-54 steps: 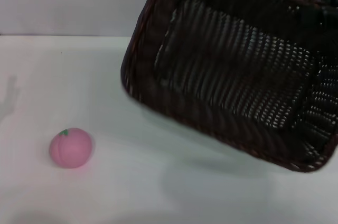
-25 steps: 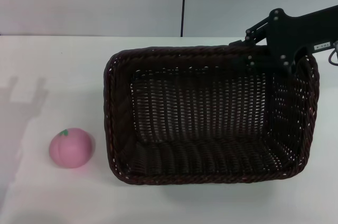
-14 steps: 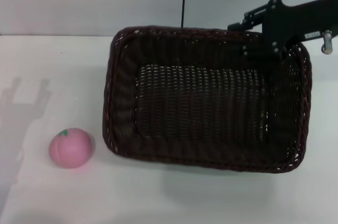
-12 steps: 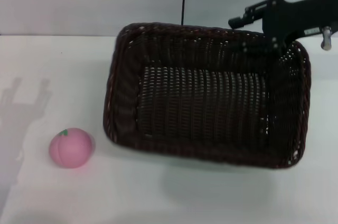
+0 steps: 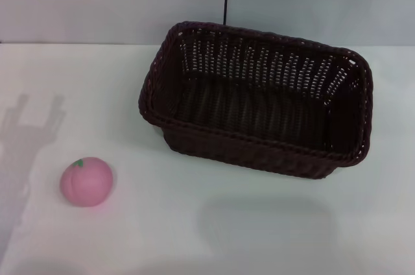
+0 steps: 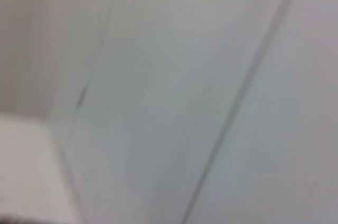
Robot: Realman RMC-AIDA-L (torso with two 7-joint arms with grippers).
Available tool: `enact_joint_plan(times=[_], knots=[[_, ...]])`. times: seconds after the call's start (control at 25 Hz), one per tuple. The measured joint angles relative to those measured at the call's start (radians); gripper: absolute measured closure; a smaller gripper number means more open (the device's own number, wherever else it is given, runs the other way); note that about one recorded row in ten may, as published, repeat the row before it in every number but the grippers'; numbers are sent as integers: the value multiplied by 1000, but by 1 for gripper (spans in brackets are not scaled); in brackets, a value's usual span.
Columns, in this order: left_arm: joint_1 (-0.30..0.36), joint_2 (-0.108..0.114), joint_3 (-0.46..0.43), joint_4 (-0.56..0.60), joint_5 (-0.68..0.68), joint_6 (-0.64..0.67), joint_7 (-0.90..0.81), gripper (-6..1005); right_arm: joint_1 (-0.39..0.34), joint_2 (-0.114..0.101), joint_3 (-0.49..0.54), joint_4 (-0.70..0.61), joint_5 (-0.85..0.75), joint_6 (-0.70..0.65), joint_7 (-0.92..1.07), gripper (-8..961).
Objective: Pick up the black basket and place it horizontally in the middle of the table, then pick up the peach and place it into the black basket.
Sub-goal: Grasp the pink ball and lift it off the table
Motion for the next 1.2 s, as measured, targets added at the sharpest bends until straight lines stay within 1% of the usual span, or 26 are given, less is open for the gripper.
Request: enact_joint_plan(times=[0.12, 0.16, 0.2, 0.24, 0.28, 0.32, 0.36, 0.4, 0.44, 0.48, 0.56, 0.6, 0.64, 0.68, 0.72, 0.76, 0.84, 0.88, 0.96, 1.0, 1.2], knots=[[-2, 5, 15, 10, 0, 1, -1, 308, -96, 25, 3, 2, 179, 4, -13, 493], [-2, 6, 24, 17, 0, 2, -4, 309, -171, 54, 13, 14, 326, 9, -15, 494], [-8, 8, 45, 40, 0, 5, -23, 309, -171, 54, 13, 14, 326, 9, -15, 494], [-8, 8, 45, 40, 0, 5, -23, 310, -215, 73, 24, 29, 417, 11, -17, 495], [-31, 10, 110, 123, 0, 12, -107, 311, -240, 84, 31, 39, 456, 11, -18, 495], [-38, 10, 134, 153, 0, 12, -138, 311, -273, 96, 42, 59, 519, 8, -21, 495], [-58, 11, 218, 236, 0, 15, -208, 312, -329, 112, 75, 123, 614, -13, -25, 495], [-65, 12, 257, 269, 0, 18, -233, 313, -345, 112, 95, 162, 641, -27, -25, 495], [-65, 12, 257, 269, 0, 18, -233, 313, -345, 112, 95, 162, 641, -27, -25, 495], [-70, 14, 300, 297, 0, 22, -252, 314, -369, 106, 154, 265, 675, -61, -25, 495], [-70, 14, 300, 297, 0, 22, -252, 315, -384, 99, 216, 350, 681, -75, -26, 495], [-70, 14, 300, 297, 0, 22, -252, 316, -384, 99, 216, 350, 681, -75, -26, 495], [-74, 19, 398, 355, 1, 40, -283, 317, -392, 98, 244, 390, 682, -76, -30, 495], [-52, 22, 595, 470, 1, 96, -287, 317, -403, 97, 272, 428, 683, -73, -42, 495], [-43, 22, 631, 490, 1, 100, -287, 318, -403, 97, 272, 428, 683, -73, -42, 495], [-43, 22, 631, 490, 1, 100, -287, 319, -411, 97, 300, 456, 685, -65, -54, 495], [-43, 22, 631, 490, 1, 100, -287, 320, -412, 97, 320, 472, 686, -59, -60, 495], [-38, 22, 651, 500, 1, 101, -287, 321, -412, 97, 326, 477, 686, -57, -63, 495], [-38, 22, 651, 500, 1, 101, -287, 322, -410, 98, 329, 479, 687, -49, -64, 495], [-22, 22, 711, 534, 1, 79, -280, 323, -410, 98, 329, 479, 687, -49, -64, 495], [-15, 27, 723, 540, 28, 17, -254, 326, -396, 108, 329, 491, 688, -30, -74, 495]])
